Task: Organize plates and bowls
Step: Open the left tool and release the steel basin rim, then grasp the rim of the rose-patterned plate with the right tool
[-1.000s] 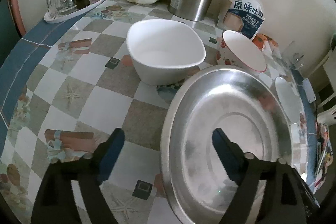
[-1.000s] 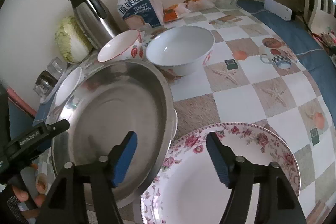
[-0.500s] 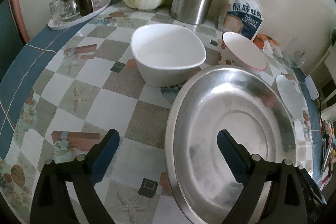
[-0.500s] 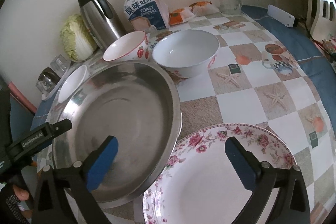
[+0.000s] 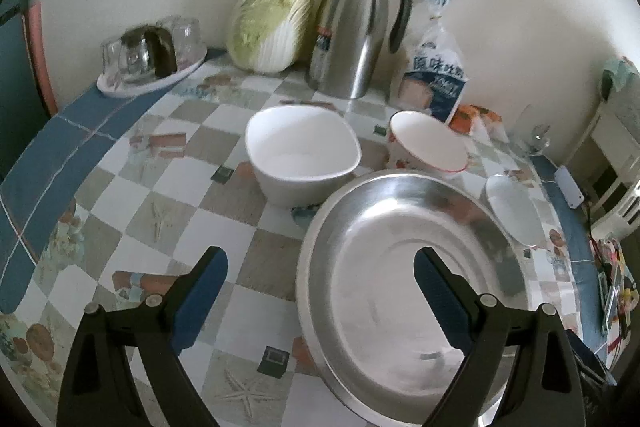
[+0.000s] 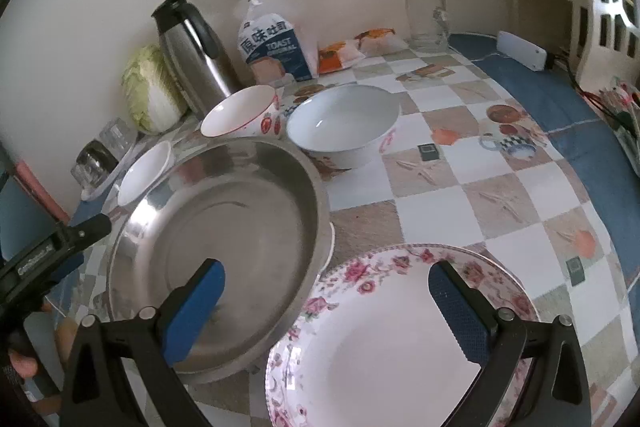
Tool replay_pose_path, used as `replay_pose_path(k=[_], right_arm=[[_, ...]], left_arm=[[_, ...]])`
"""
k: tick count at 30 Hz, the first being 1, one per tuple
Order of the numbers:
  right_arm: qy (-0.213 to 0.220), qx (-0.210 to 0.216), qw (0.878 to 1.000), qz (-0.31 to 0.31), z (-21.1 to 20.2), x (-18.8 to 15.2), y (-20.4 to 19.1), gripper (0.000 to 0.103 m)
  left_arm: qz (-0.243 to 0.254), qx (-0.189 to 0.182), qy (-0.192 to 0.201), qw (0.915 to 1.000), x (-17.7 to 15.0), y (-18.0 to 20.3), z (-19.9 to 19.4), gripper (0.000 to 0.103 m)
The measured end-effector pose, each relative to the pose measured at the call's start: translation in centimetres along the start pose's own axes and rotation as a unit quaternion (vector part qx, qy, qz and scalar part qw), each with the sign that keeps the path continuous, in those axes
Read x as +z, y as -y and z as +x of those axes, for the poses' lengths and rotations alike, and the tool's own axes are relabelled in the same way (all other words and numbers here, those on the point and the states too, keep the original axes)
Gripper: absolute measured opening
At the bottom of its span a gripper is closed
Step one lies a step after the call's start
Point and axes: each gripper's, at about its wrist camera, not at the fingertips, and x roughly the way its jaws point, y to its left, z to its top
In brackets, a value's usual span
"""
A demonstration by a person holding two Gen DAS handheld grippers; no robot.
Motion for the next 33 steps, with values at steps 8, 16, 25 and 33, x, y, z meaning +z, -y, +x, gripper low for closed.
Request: replay_pose_path(k=[8, 16, 25, 33], right_arm=[[-0.001, -0.016, 1.0, 0.02, -1.7, -0.3, 2.3, 0.103], [0.007, -0.029, 0.997, 0.073, -3.9, -0.2, 6.1, 0.103], [-0.025, -0.037, 0.985, 0.166, -4.2, -0.9, 12.0, 0.103], [-0.072, -0.053, 0.977, 0.193, -2.7, -2.1, 14.1, 0.085]], left_arm=[[0.005, -0.039, 0.002, 0.9992, -1.0, 2.1, -2.0, 0.095], [0.031, -0.115, 0.004, 0.9929, -1.9, 5.9, -4.5, 0.095], [0.097, -0.17, -0.052, 0.9792, -4.1, 11.3, -5.5, 0.095], [0.127, -0.184, -0.123, 0.9669, -7.1, 14.2, -4.4, 0.095]])
